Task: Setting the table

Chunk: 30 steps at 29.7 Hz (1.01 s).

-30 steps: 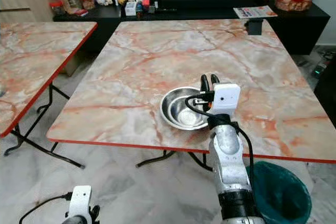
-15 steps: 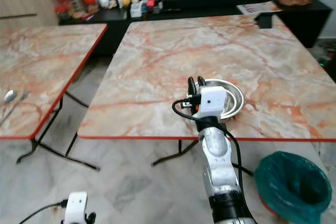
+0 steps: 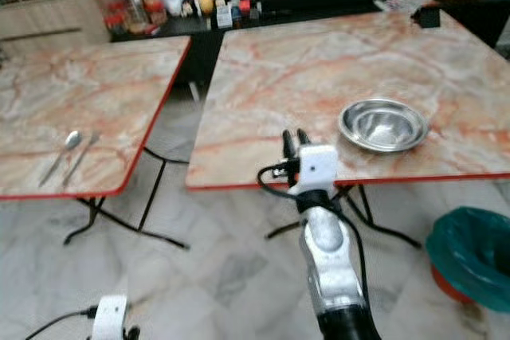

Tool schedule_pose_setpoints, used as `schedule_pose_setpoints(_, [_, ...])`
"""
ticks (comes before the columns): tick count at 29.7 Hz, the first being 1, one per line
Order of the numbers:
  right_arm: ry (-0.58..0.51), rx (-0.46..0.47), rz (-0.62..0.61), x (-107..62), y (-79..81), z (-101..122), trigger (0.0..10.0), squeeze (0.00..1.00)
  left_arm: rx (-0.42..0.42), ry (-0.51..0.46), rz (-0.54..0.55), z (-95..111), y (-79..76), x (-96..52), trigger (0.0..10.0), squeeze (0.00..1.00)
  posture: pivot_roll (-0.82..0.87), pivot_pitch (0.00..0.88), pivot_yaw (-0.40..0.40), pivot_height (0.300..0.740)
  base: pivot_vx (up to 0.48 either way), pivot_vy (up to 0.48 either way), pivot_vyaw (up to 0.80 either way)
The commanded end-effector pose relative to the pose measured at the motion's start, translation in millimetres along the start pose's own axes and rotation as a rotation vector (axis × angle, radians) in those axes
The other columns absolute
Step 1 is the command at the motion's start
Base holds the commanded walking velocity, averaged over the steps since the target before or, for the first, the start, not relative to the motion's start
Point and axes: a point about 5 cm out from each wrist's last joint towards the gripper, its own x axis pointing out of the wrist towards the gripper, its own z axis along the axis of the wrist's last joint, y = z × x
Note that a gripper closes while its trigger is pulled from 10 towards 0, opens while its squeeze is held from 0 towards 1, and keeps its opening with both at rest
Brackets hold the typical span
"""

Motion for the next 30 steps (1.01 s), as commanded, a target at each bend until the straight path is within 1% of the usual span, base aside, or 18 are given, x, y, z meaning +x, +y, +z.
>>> schedule_pose_setpoints(1, [0.059,0.007,0.050,-6.1,13.4,-14.7,10.0,0.00,-0.002,0.030,0.031,-10.7,11.0,-3.5,10.0,0.00,-0.04,0.058,0.097,0.740,0.000,0.480,0.00])
schedule_pose_setpoints(5, [0.125,0.012,0.042,-15.0,9.8,-31.3,10.0,0.00,-0.003,0.035,0.032,-13.5,10.7,-4.4,10.0,0.00,-0.04,0.053,0.095,0.740,0.000,0.480,0.00])
schedule_pose_setpoints(10, [0.281,-0.014,0.060,-37.4,4.5,-67.1,10.0,0.00,-0.003,0.040,0.032,-16.3,9.8,-5.2,10.0,0.00,-0.04,0.046,0.093,0.740,0.000,0.480,0.00])
schedule_pose_setpoints(11, [0.340,-0.013,0.036,-46.0,-1.2,-80.2,10.0,0.00,-0.004,0.038,0.033,-15.0,10.2,-4.8,10.0,0.00,-0.04,0.055,0.092,0.740,0.000,0.480,0.00])
schedule_pose_setpoints(15, [0.458,0.025,-0.028,-61.8,-11.9,-103.2,10.0,0.00,-0.006,0.031,0.035,-11.6,10.9,-3.8,10.0,0.00,-0.04,0.055,0.093,0.740,0.000,0.480,0.00])
schedule_pose_setpoints(16, [0.538,0.058,-0.069,-72.9,-17.8,-116.9,10.0,0.00,-0.007,0.027,0.036,-10.0,10.9,-3.3,10.0,0.00,-0.04,0.055,0.095,0.740,0.000,0.480,0.00])
schedule_pose_setpoints(18, [0.601,0.066,-0.096,-82.4,-21.9,-126.8,10.0,0.00,-0.006,0.026,0.036,-9.0,10.8,-3.0,10.0,0.00,-0.04,0.050,0.102,0.740,0.000,0.480,0.00])
schedule_pose_setpoints(19, [0.706,0.082,-0.133,-99.5,-27.1,-141.1,10.0,0.00,-0.004,0.024,0.035,-7.8,10.9,-2.6,10.0,0.00,-0.04,0.048,0.104,0.740,0.000,0.360,0.00])
schedule_pose_setpoints(21, [0.782,0.094,-0.157,-112.6,-29.8,-150.2,10.0,0.00,-0.002,0.023,0.035,-6.9,11.2,-2.3,10.0,0.00,-0.04,0.044,0.111,0.740,0.000,0.323,0.00])
schedule_pose_setpoints(22, [0.873,0.100,-0.172,-128.5,-31.5,-159.5,10.0,0.00,0.018,0.026,0.030,-5.7,10.8,-1.8,10.0,0.00,-0.04,0.040,0.114,0.740,0.000,0.000,0.00])
schedule_pose_setpoints(23, [0.904,0.100,-0.175,-133.9,-31.8,-162.4,10.0,0.00,0.025,0.028,0.028,-5.3,10.6,-1.6,10.0,0.00,-0.04,0.040,0.114,0.740,0.000,0.000,0.00])
schedule_pose_setpoints(25, [1.020,0.083,-0.227,-158.3,-37.6,-171.5,10.0,0.00,0.032,0.032,0.016,-4.3,8.9,-1.0,10.0,0.00,-0.02,0.039,0.117,0.740,0.000,0.000,0.00])
schedule_pose_setpoints(28, [1.063,0.120,-0.291,-170.4,-41.8,-174.9,10.0,0.00,0.027,0.032,0.015,-2.4,9.7,-0.4,10.0,0.00,-0.02,0.036,0.118,0.740,0.000,0.000,0.00])
schedule_pose_setpoints(30, [1.062,0.134,-0.302,-171.4,-41.6,-175.2,10.0,0.00,0.021,0.030,0.019,-0.7,10.9,0.0,10.0,0.00,-0.02,0.037,0.118,0.740,0.000,0.000,0.00])
